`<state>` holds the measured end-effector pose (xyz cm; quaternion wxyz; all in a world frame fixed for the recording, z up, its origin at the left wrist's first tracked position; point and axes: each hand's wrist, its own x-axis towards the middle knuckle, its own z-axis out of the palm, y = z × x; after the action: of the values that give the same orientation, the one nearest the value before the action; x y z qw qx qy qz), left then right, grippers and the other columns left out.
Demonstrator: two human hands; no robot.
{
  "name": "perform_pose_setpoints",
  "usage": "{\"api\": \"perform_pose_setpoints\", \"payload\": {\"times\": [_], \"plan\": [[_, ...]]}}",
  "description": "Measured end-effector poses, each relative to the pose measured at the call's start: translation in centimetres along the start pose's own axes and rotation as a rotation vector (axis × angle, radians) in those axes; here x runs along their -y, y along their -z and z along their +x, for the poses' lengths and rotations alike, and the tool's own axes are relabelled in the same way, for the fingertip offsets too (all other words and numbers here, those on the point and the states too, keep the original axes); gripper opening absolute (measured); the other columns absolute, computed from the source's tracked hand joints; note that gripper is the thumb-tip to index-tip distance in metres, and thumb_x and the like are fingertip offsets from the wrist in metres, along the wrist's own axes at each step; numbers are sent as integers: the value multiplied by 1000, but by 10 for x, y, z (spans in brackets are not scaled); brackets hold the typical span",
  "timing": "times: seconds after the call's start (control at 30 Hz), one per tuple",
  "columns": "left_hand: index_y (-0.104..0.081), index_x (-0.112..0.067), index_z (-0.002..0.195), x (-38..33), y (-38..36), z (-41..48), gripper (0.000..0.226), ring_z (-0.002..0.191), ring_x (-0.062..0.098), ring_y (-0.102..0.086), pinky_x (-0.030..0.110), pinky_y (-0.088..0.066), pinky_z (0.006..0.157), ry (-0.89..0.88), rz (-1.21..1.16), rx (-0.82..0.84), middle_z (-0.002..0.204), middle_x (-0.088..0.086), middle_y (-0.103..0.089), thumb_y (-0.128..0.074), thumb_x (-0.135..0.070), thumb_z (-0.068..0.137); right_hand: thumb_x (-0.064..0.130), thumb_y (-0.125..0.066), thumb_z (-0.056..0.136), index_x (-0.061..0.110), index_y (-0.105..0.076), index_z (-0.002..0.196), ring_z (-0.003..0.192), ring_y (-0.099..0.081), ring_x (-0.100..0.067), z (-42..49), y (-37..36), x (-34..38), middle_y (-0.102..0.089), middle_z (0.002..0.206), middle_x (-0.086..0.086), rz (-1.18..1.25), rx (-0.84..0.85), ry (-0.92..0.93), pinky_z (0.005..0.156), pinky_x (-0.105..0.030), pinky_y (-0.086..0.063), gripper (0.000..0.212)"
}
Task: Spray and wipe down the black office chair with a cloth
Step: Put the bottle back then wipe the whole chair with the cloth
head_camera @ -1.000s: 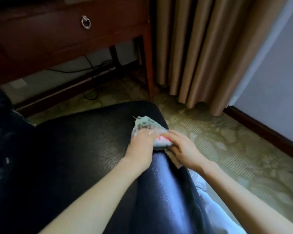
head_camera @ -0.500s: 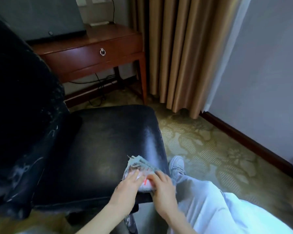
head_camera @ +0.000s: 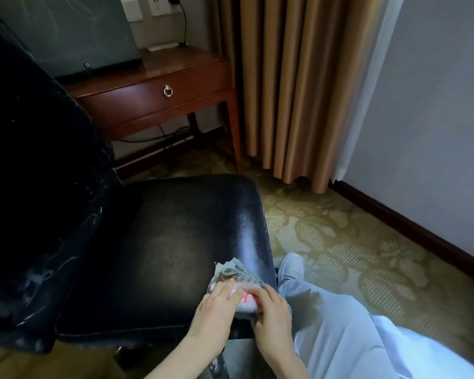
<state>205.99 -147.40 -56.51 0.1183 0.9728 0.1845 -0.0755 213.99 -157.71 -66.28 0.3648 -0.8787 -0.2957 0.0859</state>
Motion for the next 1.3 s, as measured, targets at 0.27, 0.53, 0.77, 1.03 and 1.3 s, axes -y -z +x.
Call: {"api": "perform_pose_setpoints", "payload": {"times": [0.27, 0.53, 0.77, 1.03, 1.3], "plan": [[-31, -26, 146, 11, 19, 149, 52, 143, 18, -16, 29, -15, 114, -46, 23, -62, 157, 1, -19, -34, -8, 98, 5, -49, 57, 37, -61, 100, 92, -56, -5, 146, 11, -27, -61, 100, 15, 364, 10, 37, 81, -18, -42, 55], [-40, -20, 140, 68, 38, 360, 50, 132, 25, -36, 35, -31, 103, -46, 298, -143, 144, 4, -41, -45, -10, 92, -3, -51, 75, 19, -59, 119, 112, -54, -16, 363, -16, -58, -61, 121, -1, 344, 122, 100, 92, -21, -38, 50], [-56, -23, 127, 103, 51, 447, 41, 115, 36, -52, 41, -44, 95, -26, 319, -146, 125, 14, -56, -52, -13, 87, -2, -50, 82, 20, -53, 125, 113, -52, -17, 445, -44, -66, -59, 116, 1, 482, 239, 52, 101, -33, -40, 48], [-59, -17, 117, 72, 29, 346, 36, 115, 32, -49, 36, -41, 89, -139, 142, -114, 123, 8, -57, -44, -11, 85, 2, -52, 83, 21, -54, 123, 113, -54, -18, 332, -19, -65, -61, 119, 0, 399, 221, -24, 100, -32, -38, 44], [-43, -31, 137, 37, 4, 175, 60, 133, 25, -40, 41, -41, 103, -168, -95, -100, 146, 0, -41, -47, 1, 87, 24, -50, 74, 28, -58, 115, 104, -57, -23, 154, 16, -30, -59, 116, 2, 198, 152, -32, 89, -36, -44, 42]]}}
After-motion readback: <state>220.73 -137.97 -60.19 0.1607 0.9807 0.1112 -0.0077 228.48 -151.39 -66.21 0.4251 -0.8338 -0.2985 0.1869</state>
